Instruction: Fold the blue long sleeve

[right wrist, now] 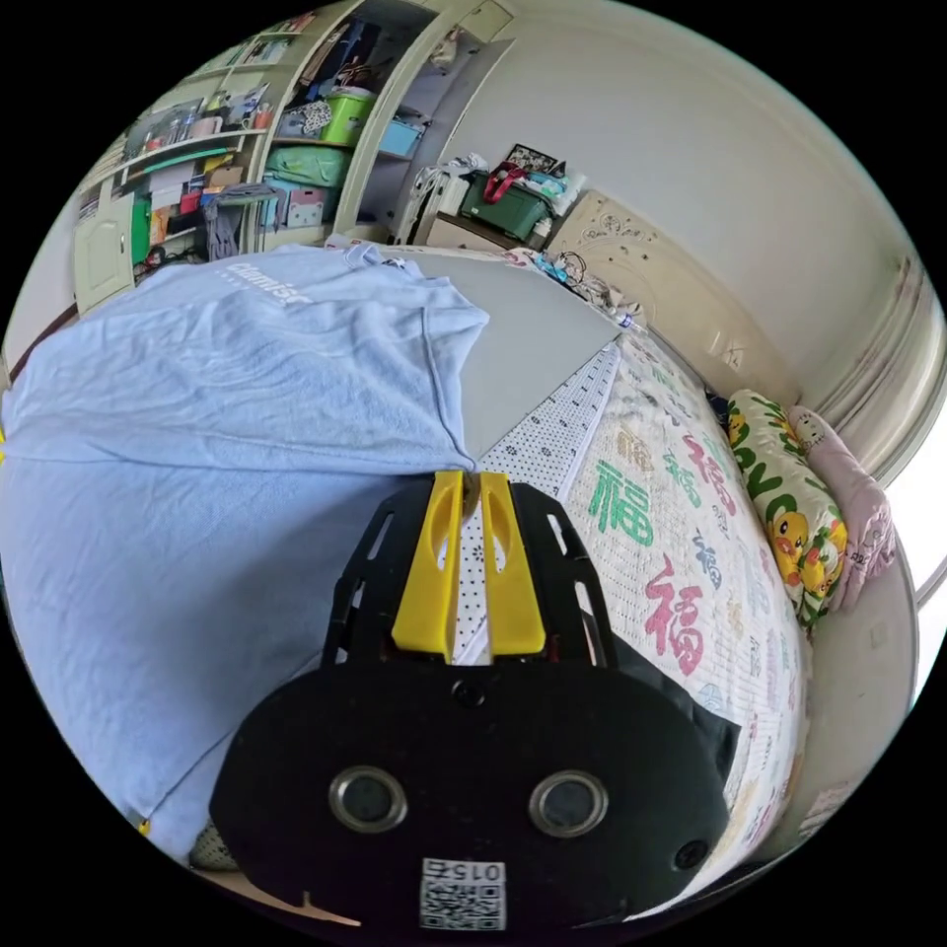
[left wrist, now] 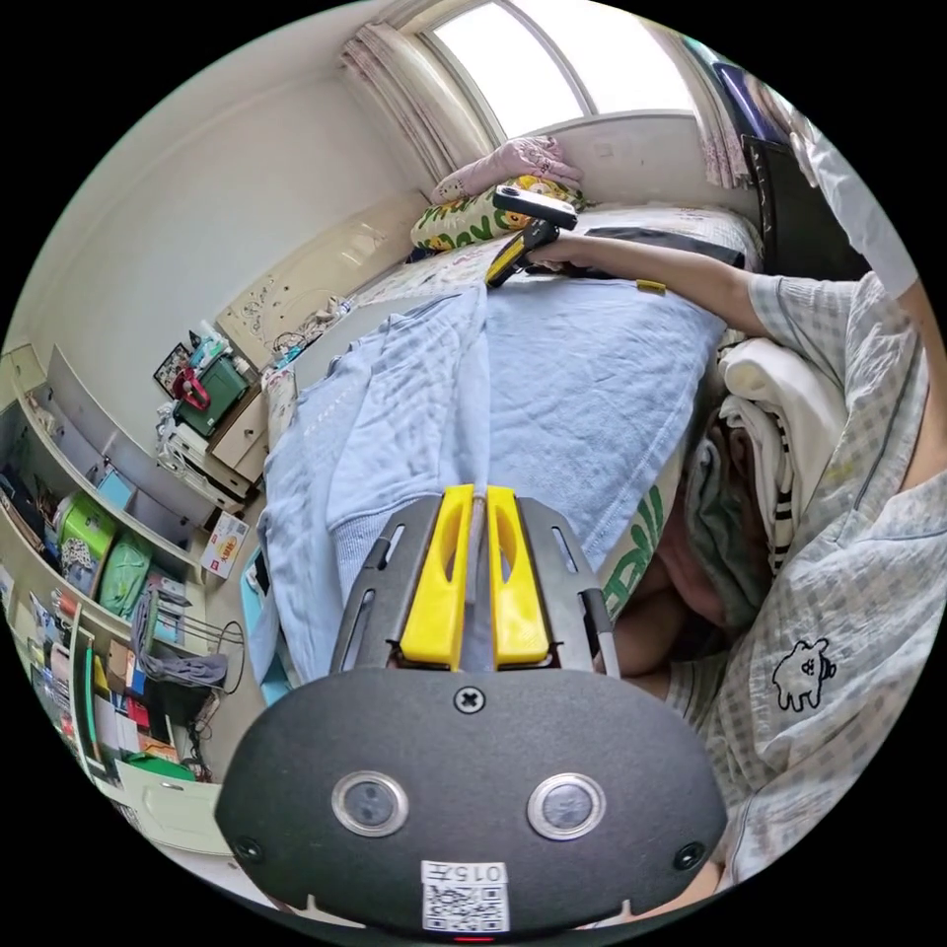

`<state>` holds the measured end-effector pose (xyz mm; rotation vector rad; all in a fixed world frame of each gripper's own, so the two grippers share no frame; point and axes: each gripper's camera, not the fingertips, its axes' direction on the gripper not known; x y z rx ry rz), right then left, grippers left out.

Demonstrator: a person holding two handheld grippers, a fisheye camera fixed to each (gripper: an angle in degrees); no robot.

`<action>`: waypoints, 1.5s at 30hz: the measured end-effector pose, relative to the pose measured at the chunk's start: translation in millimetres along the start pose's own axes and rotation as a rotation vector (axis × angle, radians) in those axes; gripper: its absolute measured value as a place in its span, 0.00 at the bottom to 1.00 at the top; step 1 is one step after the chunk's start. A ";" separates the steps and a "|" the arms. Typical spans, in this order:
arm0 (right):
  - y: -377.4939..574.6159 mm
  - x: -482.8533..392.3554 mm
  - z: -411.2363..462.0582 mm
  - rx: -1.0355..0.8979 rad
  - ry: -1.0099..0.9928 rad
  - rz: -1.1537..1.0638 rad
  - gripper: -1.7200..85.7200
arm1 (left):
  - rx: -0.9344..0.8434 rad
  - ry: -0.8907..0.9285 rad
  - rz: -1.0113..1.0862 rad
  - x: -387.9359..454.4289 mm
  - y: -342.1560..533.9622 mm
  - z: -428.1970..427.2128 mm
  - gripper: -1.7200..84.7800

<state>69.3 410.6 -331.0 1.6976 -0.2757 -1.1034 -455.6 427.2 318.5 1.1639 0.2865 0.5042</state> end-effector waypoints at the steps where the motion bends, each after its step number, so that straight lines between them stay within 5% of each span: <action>1: -0.1 4.5 0.0 0.001 -0.019 0.012 0.07 | 0.000 0.004 0.005 -1.3 0.5 -1.2 0.04; 14: -6.3 24.9 -5.8 0.012 -0.039 0.020 0.07 | -0.028 0.128 -0.054 -85.6 3.2 -14.1 0.08; 19: -7.6 28.3 -8.8 0.015 -0.029 0.016 0.07 | 0.086 0.099 -0.259 -161.1 6.5 -45.0 0.11; 22: -8.1 31.8 -10.7 0.016 -0.033 0.018 0.07 | 0.021 0.027 -0.428 -217.6 11.2 -27.5 0.12; 27: -8.6 35.3 -13.9 0.017 -0.028 0.015 0.07 | -0.115 0.181 -0.598 -276.7 28.6 32.3 0.13; 33: -8.8 42.2 -16.6 0.015 -0.048 0.024 0.07 | -0.138 0.159 -0.491 -280.1 12.5 18.3 0.06; 40: -8.0 39.3 -19.9 0.018 -0.022 0.011 0.07 | -0.192 -0.078 -0.393 -253.1 -47.7 -18.3 0.13; 45: -7.2 37.8 -21.8 0.018 -0.013 0.007 0.07 | -0.042 0.078 -0.204 -186.9 -111.7 -64.2 0.14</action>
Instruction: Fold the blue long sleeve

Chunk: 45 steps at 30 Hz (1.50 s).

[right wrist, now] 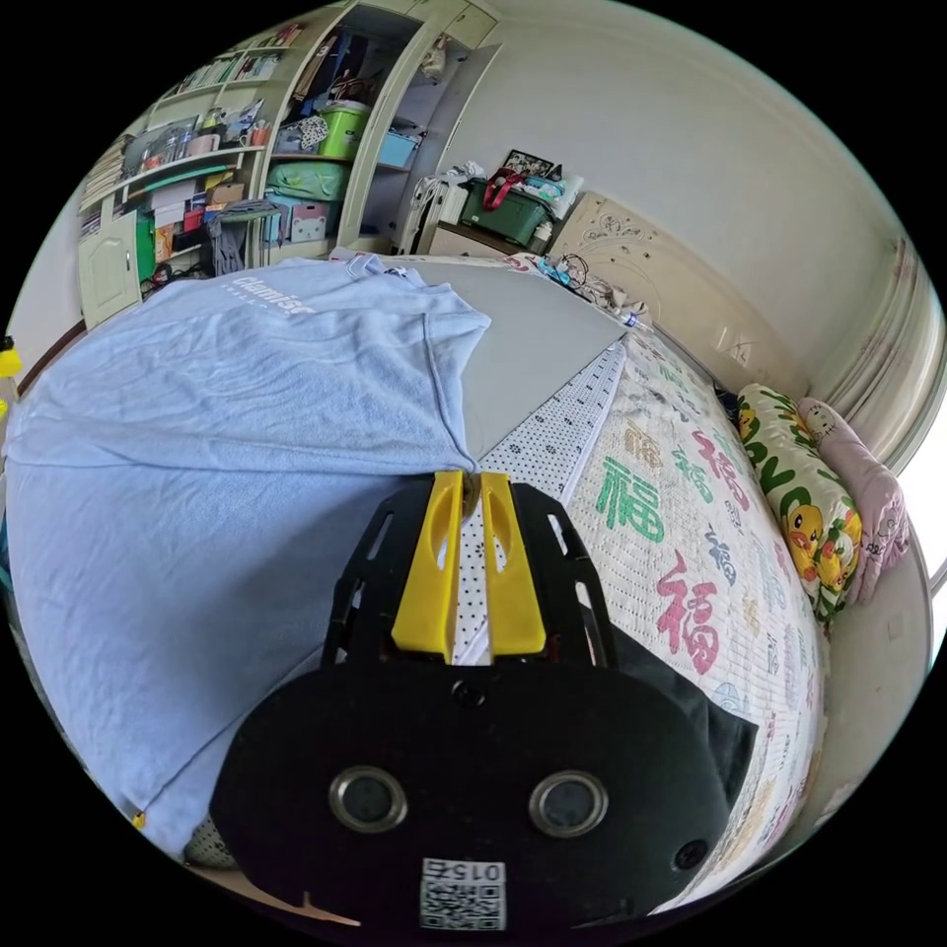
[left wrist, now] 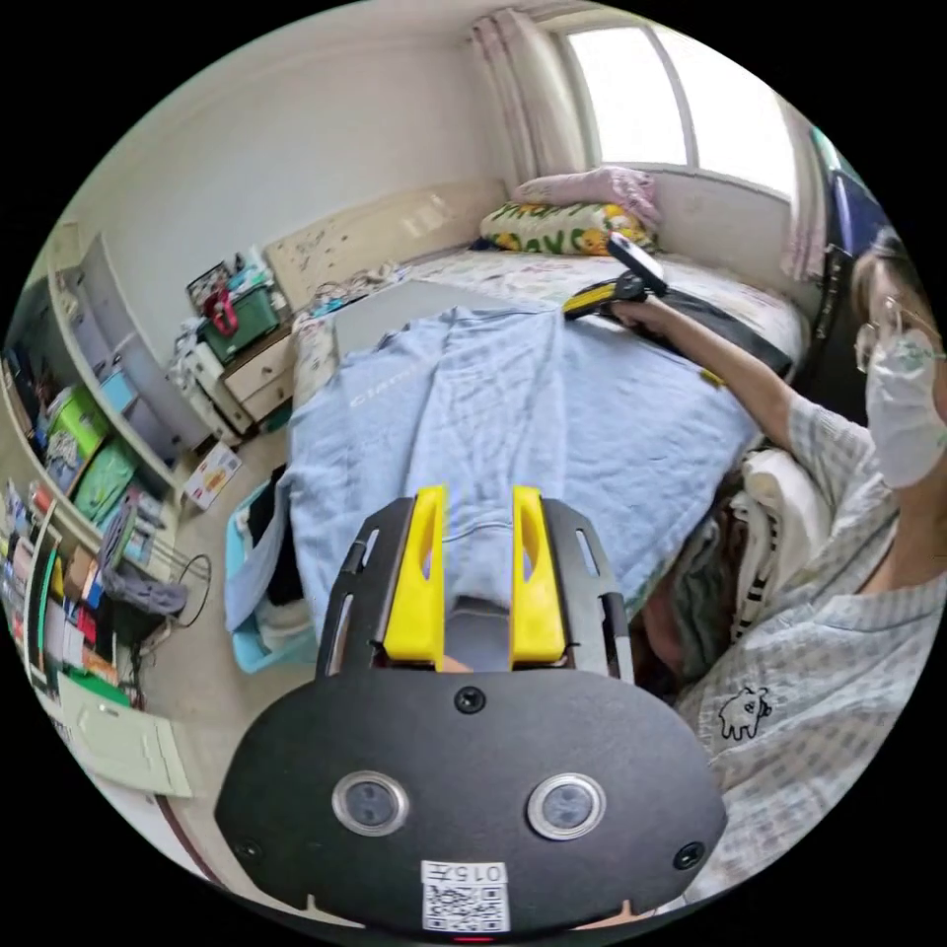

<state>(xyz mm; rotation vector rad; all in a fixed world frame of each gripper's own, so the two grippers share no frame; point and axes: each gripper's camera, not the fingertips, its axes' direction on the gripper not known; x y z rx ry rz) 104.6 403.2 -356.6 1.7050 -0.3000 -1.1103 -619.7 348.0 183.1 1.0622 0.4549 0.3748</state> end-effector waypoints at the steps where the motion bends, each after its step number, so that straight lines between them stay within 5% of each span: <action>1: 0.1 -0.7 -0.2 0.000 0.003 -0.002 0.07 | -0.016 0.010 0.010 6.9 -6.0 1.4 0.14; 7: 1.3 -6.0 -1.8 0.002 0.028 -0.014 0.07 | -0.099 0.084 0.039 50.6 -40.4 17.7 0.09; 16: 3.2 -8.7 -3.1 0.003 0.032 -0.015 0.07 | -0.075 -0.050 0.173 146.6 -101.0 -8.9 0.06; 22: 4.9 -14.8 -3.5 0.006 0.055 -0.025 0.07 | -0.241 -0.073 0.385 224.0 -181.5 -17.6 0.04; 36: 8.4 -22.5 -5.8 0.013 0.077 -0.037 0.07 | -0.408 -0.952 1.198 527.0 -178.8 17.7 0.04; 45: 9.9 -25.7 -8.1 0.014 0.092 -0.047 0.06 | -0.425 -1.084 1.299 553.9 -147.8 43.9 0.04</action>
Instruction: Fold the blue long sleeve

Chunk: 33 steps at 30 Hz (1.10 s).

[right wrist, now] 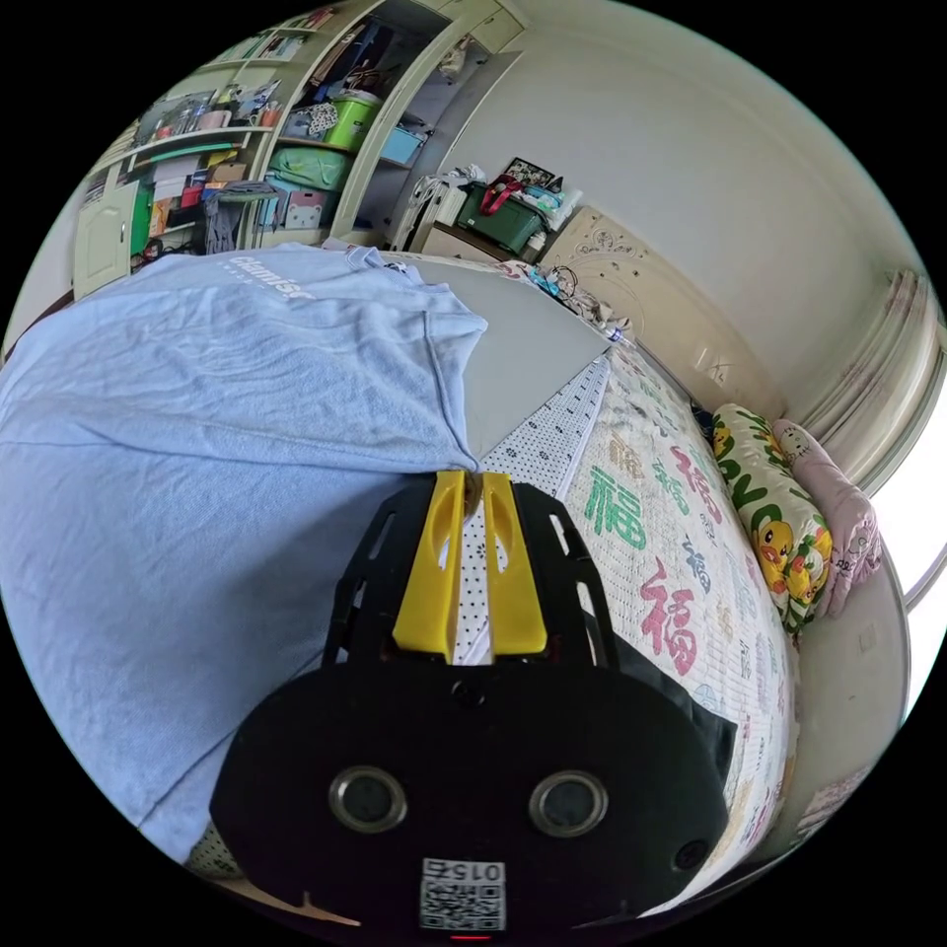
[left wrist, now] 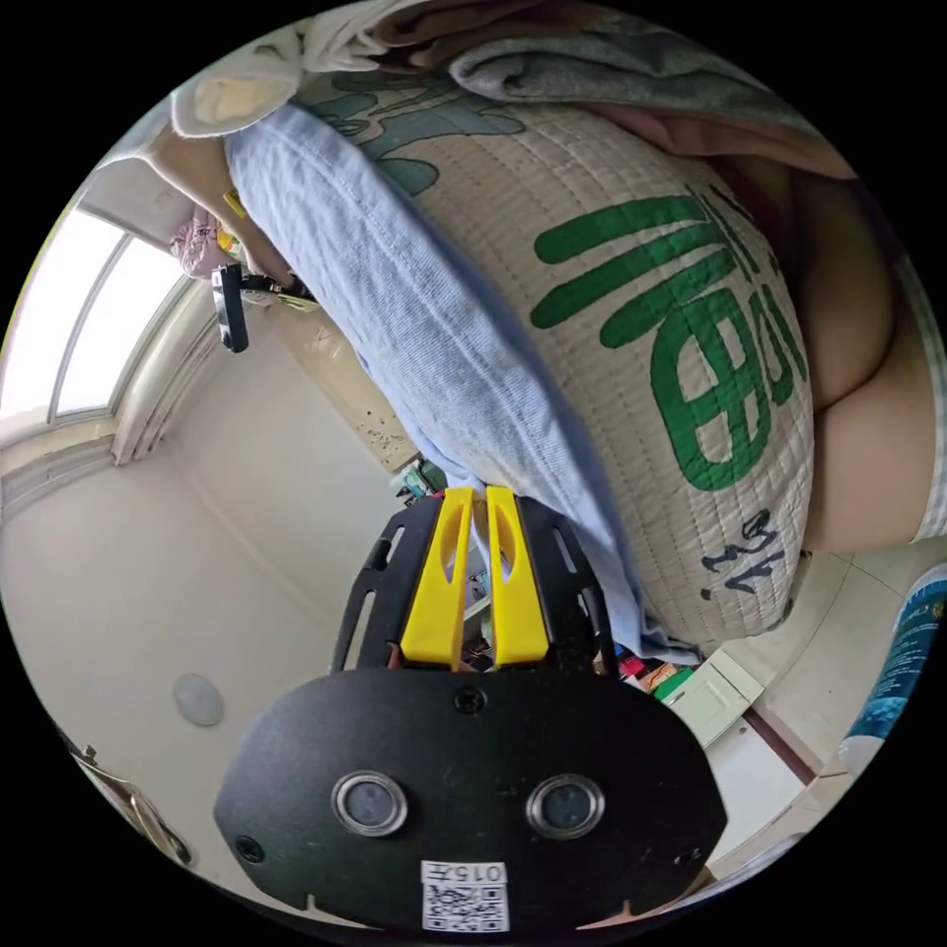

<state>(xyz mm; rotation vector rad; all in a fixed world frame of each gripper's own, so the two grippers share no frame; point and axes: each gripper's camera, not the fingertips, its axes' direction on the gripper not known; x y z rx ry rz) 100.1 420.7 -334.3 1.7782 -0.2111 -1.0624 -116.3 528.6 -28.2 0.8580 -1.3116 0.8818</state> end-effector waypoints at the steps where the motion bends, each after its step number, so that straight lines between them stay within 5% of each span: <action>1: 0.1 0.2 -0.2 0.000 0.000 0.000 0.06 | 0.001 0.003 -0.001 2.7 0.4 1.6 0.04; 4: 0.6 0.6 -1.3 0.000 0.001 0.000 0.07 | 0.035 0.069 -0.067 9.8 12.9 15.5 0.04; 11: 9.2 23.3 -15.1 0.060 -0.059 0.087 0.11 | 0.317 0.660 -0.702 -10.5 149.5 115.1 0.04; 15: 22.7 42.2 -34.5 0.173 -0.180 0.126 0.11 | 0.701 0.947 -1.079 -8.5 270.2 211.9 0.05; 18: 27.3 48.1 -38.4 0.207 -0.232 0.135 0.10 | 0.883 0.939 -1.329 -4.9 323.1 295.0 0.05; 22: 22.1 34.6 -36.7 0.189 -0.203 0.078 0.09 | 0.820 1.044 -1.464 -9.6 285.0 428.4 0.06; 27: 14.3 19.4 -27.0 0.148 -0.199 0.009 0.11 | 0.573 1.335 -1.474 9.1 127.2 643.8 0.11; 33: 5.7 19.4 -11.5 0.099 -0.218 0.006 0.14 | 0.335 1.386 -1.445 55.2 -12.4 778.6 0.14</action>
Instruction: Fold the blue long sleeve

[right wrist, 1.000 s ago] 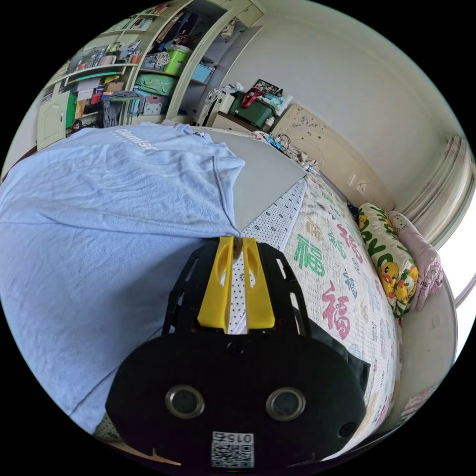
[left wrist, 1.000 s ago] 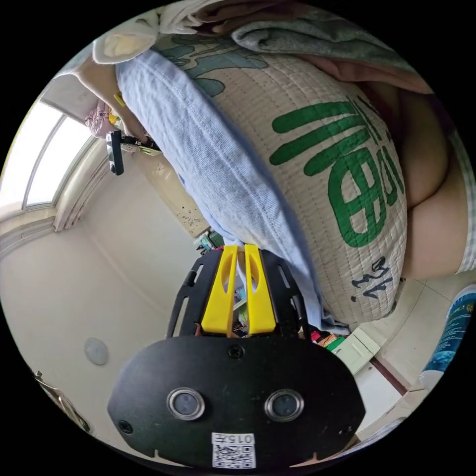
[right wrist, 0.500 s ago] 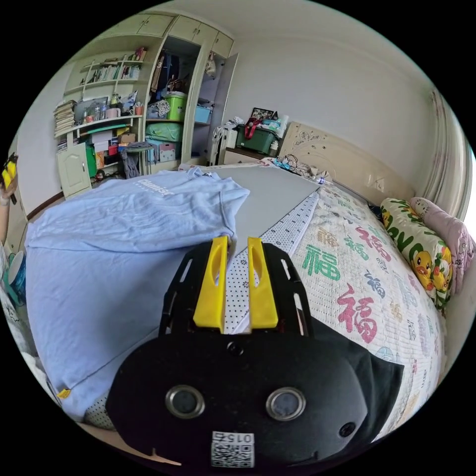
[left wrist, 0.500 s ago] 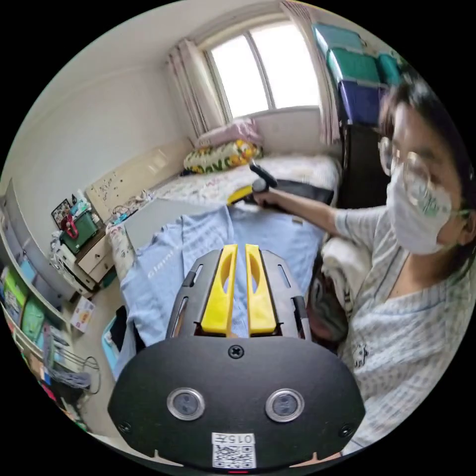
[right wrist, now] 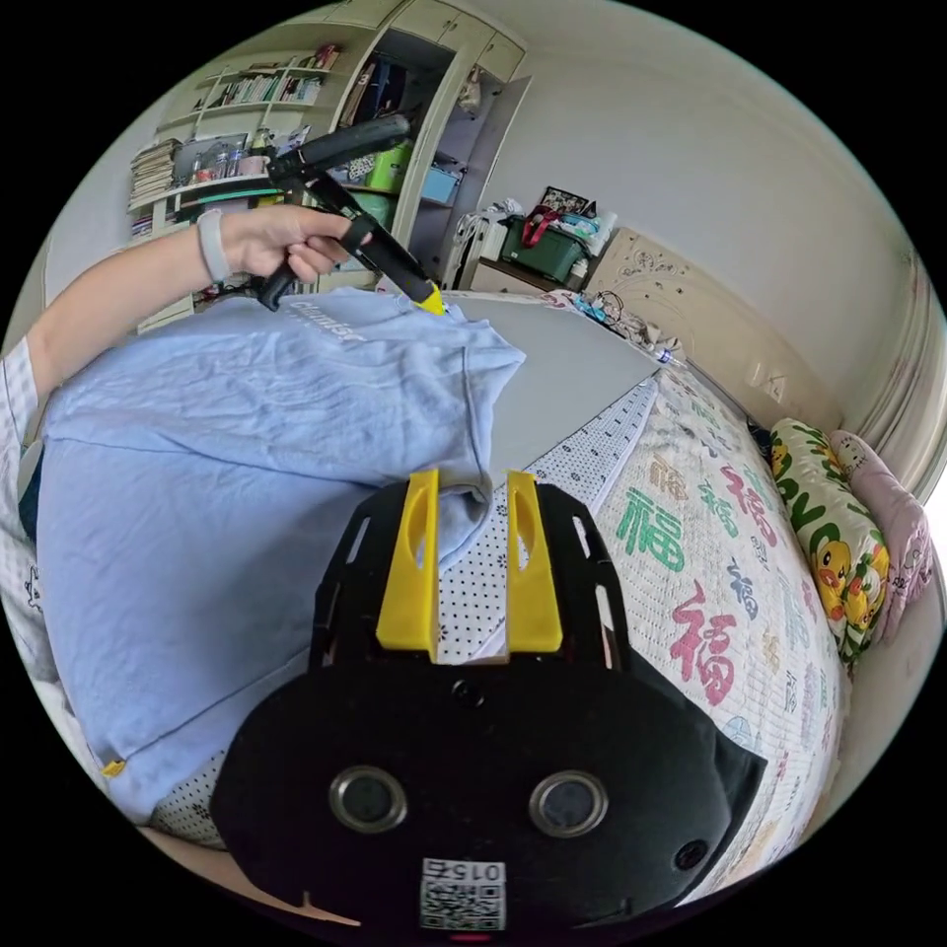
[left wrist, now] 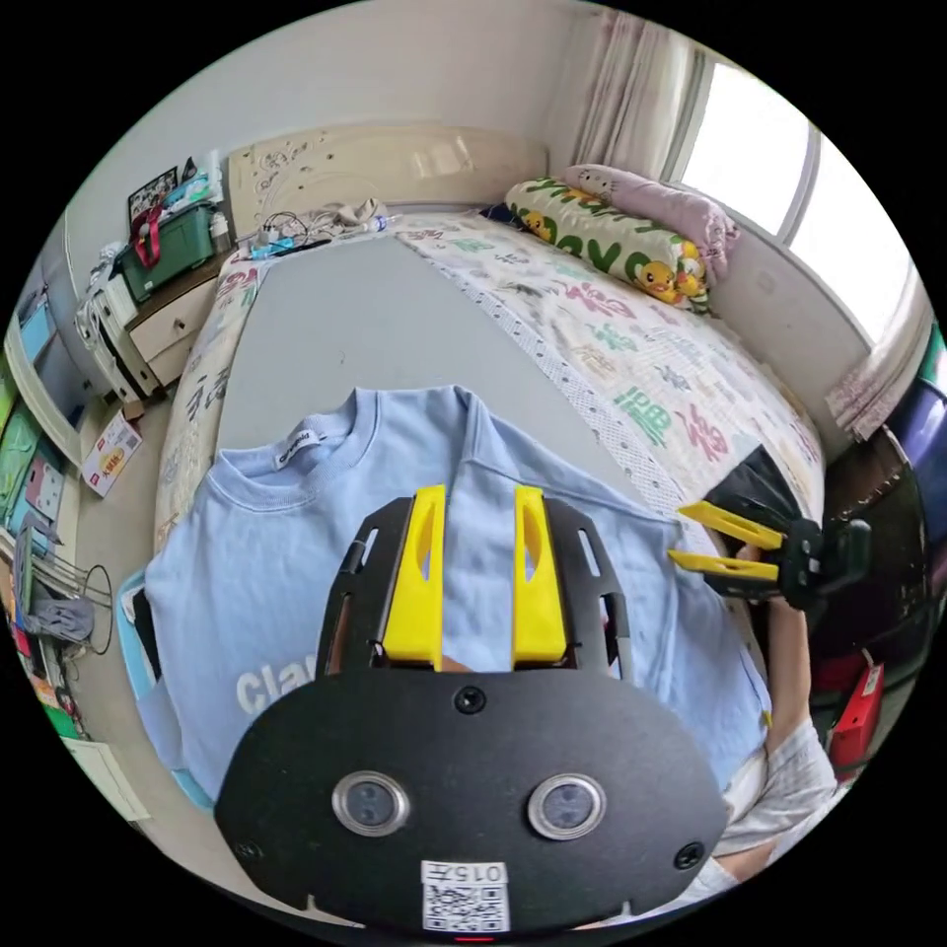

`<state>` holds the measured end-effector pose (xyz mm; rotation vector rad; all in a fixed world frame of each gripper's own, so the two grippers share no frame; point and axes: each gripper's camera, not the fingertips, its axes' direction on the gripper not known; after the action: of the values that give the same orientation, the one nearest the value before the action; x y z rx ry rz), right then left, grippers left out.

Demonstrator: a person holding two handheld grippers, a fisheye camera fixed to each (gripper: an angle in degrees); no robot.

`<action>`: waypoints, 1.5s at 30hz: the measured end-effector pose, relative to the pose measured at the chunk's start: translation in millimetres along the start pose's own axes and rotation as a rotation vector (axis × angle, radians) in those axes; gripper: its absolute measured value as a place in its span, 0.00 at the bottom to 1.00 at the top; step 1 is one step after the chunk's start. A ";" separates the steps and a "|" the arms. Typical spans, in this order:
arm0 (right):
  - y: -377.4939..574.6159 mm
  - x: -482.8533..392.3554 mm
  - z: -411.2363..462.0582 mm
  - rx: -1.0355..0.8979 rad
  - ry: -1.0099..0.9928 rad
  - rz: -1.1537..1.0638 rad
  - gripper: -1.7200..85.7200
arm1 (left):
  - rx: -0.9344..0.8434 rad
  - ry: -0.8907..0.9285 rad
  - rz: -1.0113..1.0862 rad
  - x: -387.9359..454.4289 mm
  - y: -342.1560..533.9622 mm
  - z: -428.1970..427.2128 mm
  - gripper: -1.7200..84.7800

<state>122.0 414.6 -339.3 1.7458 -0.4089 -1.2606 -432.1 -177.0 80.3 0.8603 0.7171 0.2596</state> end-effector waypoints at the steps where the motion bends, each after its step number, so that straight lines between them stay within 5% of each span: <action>1: -0.3 0.8 0.6 -0.001 -0.003 0.001 0.15 | 0.001 -0.003 -0.003 -3.6 -1.7 12.2 0.14; 5: -0.7 -7.0 5.3 -0.030 -0.006 -0.062 0.14 | -0.110 0.026 -0.020 -27.9 -2.6 97.5 0.13; 13: -4.3 -15.7 19.6 -0.050 0.011 -0.065 0.07 | 0.007 0.037 0.089 -26.2 8.1 134.7 0.05; 17: -1.0 -2.2 32.3 -0.161 0.314 0.063 0.02 | 0.086 0.040 0.064 -16.9 3.4 152.2 0.05; 24: -1.7 -6.8 34.8 -0.050 0.049 0.085 0.10 | -0.061 -0.005 0.076 13.1 15.8 246.5 0.07; 27: -4.0 -2.9 49.5 -0.057 -0.083 0.138 0.12 | -0.058 0.001 0.064 15.7 28.5 256.8 0.08; 38: 25.8 -6.7 68.7 -0.095 -0.052 0.194 0.07 | -0.060 -0.089 0.075 56.7 61.3 294.1 0.09; 45: 64.7 -14.7 48.3 0.024 -0.034 0.240 0.11 | 0.054 -0.015 0.175 68.7 134.4 190.3 0.09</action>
<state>88.5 367.7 -280.9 1.6424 -0.6358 -1.1179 -244.5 -172.1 234.6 0.9777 0.6378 0.3910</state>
